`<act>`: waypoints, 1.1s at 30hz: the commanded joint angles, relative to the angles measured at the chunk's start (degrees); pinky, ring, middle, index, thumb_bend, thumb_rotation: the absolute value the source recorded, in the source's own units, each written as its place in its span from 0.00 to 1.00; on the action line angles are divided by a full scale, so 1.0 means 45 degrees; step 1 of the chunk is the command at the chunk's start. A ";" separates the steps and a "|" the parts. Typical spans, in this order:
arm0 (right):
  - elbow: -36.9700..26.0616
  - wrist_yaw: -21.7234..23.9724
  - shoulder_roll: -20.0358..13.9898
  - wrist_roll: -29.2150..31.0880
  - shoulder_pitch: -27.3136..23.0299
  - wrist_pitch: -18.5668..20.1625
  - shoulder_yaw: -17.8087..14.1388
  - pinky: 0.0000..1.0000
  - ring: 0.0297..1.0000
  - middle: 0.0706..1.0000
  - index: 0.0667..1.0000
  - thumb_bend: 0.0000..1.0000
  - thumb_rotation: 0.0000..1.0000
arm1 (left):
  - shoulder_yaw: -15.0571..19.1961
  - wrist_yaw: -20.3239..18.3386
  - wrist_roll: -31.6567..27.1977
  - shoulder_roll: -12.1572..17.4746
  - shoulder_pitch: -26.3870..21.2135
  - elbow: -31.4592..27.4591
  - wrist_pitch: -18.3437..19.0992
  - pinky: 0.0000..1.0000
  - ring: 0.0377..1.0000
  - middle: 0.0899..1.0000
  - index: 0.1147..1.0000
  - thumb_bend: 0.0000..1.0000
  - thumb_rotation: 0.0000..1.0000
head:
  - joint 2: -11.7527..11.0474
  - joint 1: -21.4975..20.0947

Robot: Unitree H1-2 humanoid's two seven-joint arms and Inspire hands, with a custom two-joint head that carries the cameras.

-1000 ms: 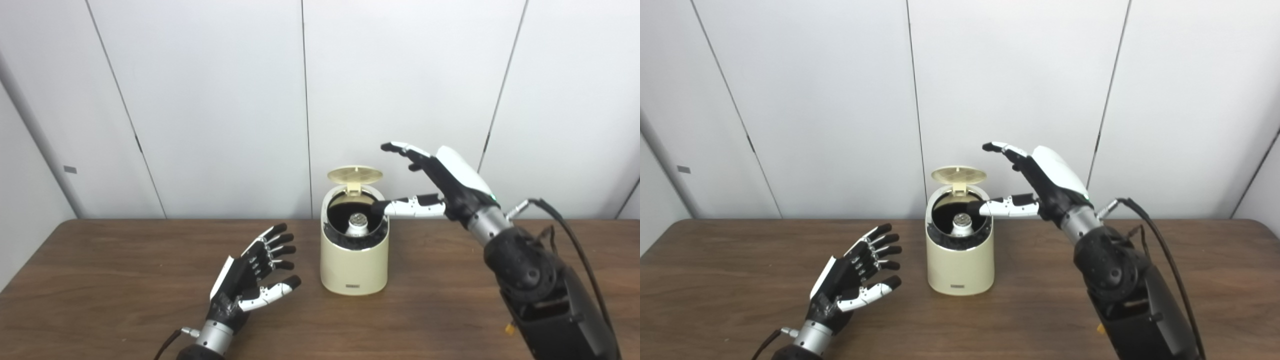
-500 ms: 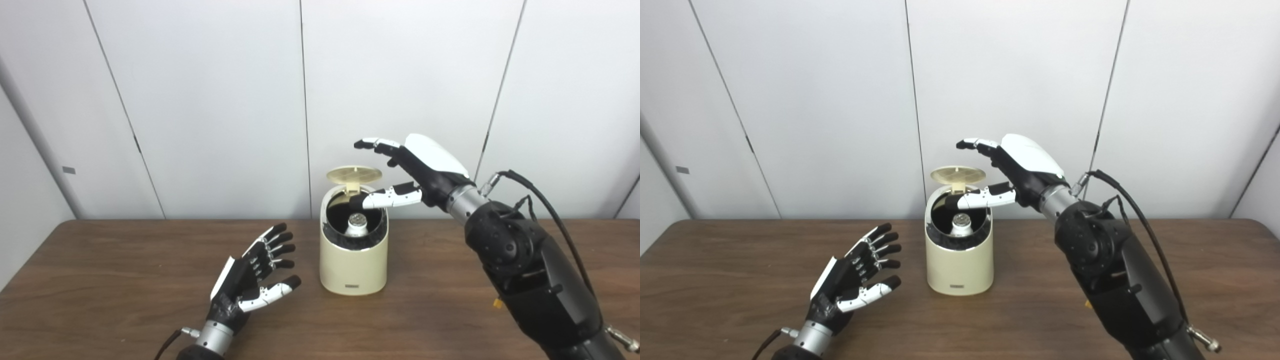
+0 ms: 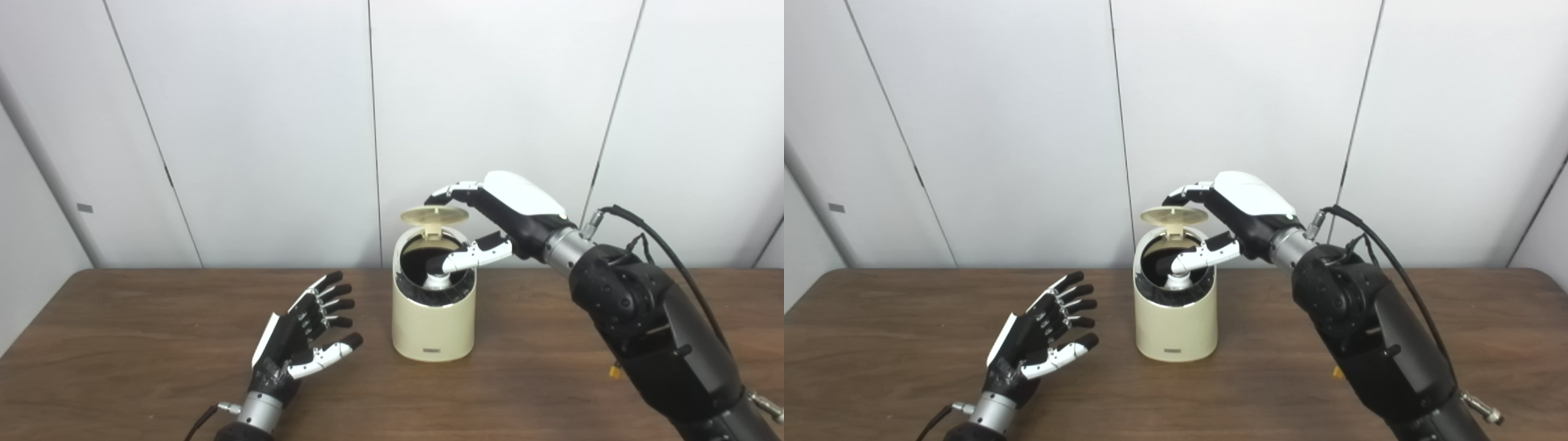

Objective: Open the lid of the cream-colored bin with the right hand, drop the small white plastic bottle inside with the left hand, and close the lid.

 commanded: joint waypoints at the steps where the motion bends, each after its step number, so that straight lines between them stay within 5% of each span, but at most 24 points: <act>1: -0.0489 -0.0053 -0.0180 -0.0094 -0.0431 -0.0186 -0.0188 0.79 0.88 0.76 0.71 0.73 0.65 | -0.0060 0.0066 0.0030 -0.0118 0.0035 0.0029 -0.0355 0.68 0.78 0.82 0.88 0.72 0.09 | -0.0001 0.0013; 8: -0.0625 -0.0192 -0.0293 -0.0328 -0.0312 -0.0471 -0.0221 0.79 0.87 0.73 0.69 0.73 0.66 | -0.0069 0.0247 0.0101 -0.0116 0.0059 -0.0062 -0.0340 0.66 0.77 0.81 0.88 0.72 0.07 | 0.0089 0.0048; 23: -0.1013 -0.0066 -0.0299 -0.0611 0.0160 -0.0779 -0.0157 0.93 0.86 0.70 0.67 0.79 0.46 | -0.0021 0.0576 0.0254 -0.0281 0.0070 -0.0370 -0.0219 0.62 0.74 0.77 0.86 0.71 0.07 | 0.0345 0.0177; 33: -0.1170 0.0478 -0.0537 -0.1046 0.0405 -0.1346 0.0307 0.91 0.87 0.70 0.68 0.79 0.42 | -0.0008 0.0553 0.0084 -0.0336 -0.0010 -0.0292 -0.0182 0.62 0.74 0.78 0.86 0.72 0.09 | 0.0433 0.0227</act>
